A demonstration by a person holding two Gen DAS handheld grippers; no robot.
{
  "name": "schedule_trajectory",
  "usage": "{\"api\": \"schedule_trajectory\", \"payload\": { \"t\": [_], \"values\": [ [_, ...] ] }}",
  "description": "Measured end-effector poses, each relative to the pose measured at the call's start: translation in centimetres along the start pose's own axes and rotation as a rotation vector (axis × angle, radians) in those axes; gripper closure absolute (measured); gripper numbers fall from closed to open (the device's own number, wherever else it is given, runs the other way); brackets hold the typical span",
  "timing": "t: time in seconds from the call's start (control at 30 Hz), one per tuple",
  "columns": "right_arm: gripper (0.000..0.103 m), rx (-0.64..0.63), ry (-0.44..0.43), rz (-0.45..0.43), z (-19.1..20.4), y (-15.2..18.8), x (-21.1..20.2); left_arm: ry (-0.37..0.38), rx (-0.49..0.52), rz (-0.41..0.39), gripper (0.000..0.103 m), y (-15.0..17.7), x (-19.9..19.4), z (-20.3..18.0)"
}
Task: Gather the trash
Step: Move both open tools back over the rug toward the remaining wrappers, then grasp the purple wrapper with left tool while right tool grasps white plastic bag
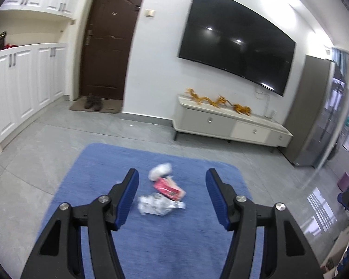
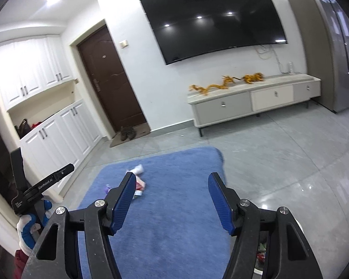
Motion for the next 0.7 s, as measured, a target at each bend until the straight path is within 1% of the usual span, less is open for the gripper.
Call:
{"api": "schedule_trajectory", "payload": {
  "t": [0.17,0.33,0.47,0.57,0.7],
  "values": [
    [0.041,-0.037,-0.044,0.018,2.5,-0.8,2.6,-0.041,-0.056,-0.002,0.045,0.0,0.5,4.3],
    [0.041,-0.059,-0.071,0.061,4.1,-0.6,6.4,-0.077,-0.099,0.053,0.045,1.7,3.6,7.8],
    [0.041,-0.081,-0.113,0.12,5.5,0.8,10.7,-0.089,-0.12,0.117,0.045,4.0,7.3,9.7],
    [0.041,-0.118,-0.161,0.178,6.9,2.4,14.4,-0.089,-0.134,0.161,0.045,5.7,10.0,10.3],
    [0.041,-0.173,-0.203,0.25,8.4,5.0,18.4,-0.086,-0.145,0.204,0.045,6.9,13.2,10.5]
  ]
}}
Point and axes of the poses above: each gripper's, at about its wrist camera, not at the fingertips, and x roughly the way its jaws point, z to its left, y to its underside, the point moved 6 cm from there along x, roughly the way its jaws point, and after that the axes turned 2 degrees about x, right-handed, at the moved point
